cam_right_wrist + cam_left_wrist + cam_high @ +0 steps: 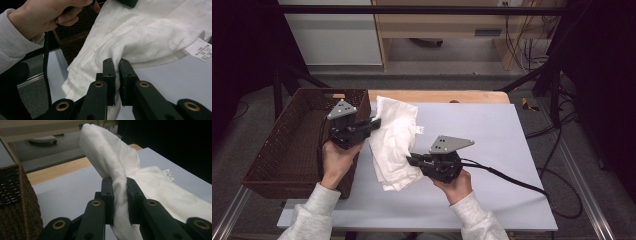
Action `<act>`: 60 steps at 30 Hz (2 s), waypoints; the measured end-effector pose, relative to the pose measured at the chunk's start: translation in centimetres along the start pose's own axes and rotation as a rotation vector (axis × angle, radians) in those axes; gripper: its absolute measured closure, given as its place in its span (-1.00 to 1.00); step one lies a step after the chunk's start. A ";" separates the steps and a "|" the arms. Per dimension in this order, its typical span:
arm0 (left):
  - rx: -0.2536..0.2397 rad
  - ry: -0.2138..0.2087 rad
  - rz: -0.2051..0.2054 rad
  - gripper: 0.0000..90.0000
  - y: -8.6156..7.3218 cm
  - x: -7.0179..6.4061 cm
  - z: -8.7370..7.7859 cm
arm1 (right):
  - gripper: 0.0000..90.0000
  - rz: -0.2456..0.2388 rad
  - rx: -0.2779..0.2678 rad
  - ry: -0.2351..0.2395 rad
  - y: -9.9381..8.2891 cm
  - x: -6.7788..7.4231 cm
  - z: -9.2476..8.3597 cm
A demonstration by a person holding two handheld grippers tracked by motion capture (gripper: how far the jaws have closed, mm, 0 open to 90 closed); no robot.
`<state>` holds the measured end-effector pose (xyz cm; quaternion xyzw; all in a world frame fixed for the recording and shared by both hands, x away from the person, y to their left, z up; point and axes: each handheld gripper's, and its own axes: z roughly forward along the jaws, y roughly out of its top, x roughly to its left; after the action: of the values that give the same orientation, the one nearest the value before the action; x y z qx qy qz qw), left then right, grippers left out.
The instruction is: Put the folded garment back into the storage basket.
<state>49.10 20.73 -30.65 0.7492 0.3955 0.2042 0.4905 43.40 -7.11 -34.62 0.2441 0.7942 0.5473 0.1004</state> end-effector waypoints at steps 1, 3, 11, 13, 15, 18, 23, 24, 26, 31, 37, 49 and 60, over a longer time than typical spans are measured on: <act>0.000 0.002 0.000 0.76 0.1 0.1 -0.1 | 0.90 0.000 0.000 0.000 0.0 0.0 0.0; -0.001 0.007 0.002 0.76 0.2 0.3 -0.4 | 0.90 -0.001 -0.005 0.001 0.3 0.0 0.3; -0.004 0.020 0.001 0.76 0.7 0.9 -1.0 | 0.90 -0.007 -0.008 0.014 0.9 0.2 0.9; -0.006 0.021 0.000 0.76 0.7 1.1 -1.3 | 0.90 -0.005 -0.008 0.015 1.0 0.1 1.1; -0.009 0.024 0.000 0.76 0.7 1.3 -1.5 | 0.90 -0.008 -0.008 0.015 1.1 0.1 1.2; -0.014 0.031 -0.003 0.76 0.8 1.7 -1.9 | 0.90 -0.012 -0.012 0.023 1.5 0.3 1.7; -0.018 0.036 -0.009 0.76 0.7 2.2 -2.2 | 0.90 -0.008 -0.015 0.033 1.8 0.3 2.3; -0.018 0.037 -0.010 0.76 0.7 2.3 -2.4 | 0.90 -0.008 -0.015 0.033 1.8 0.3 2.3; -0.019 0.041 -0.012 0.76 0.6 2.4 -2.5 | 0.90 -0.010 -0.010 0.035 1.9 0.3 2.5; -0.022 0.052 -0.016 0.76 0.7 2.9 -2.9 | 0.90 -0.018 -0.009 0.041 2.5 0.5 2.9; -0.019 0.069 -0.016 0.76 0.7 3.5 -3.3 | 0.90 -0.025 -0.011 0.054 3.0 0.7 3.7; -0.031 0.091 -0.034 0.76 0.6 5.1 -4.5 | 0.90 -0.033 -0.010 0.063 3.8 1.1 5.6; -0.046 0.110 -0.057 0.75 0.4 6.4 -5.4 | 0.90 -0.037 -0.018 0.076 4.6 1.6 7.0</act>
<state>49.39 28.78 -28.49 0.7138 0.4383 0.2400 0.4907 46.32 0.69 -32.93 0.2075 0.7969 0.5613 0.0826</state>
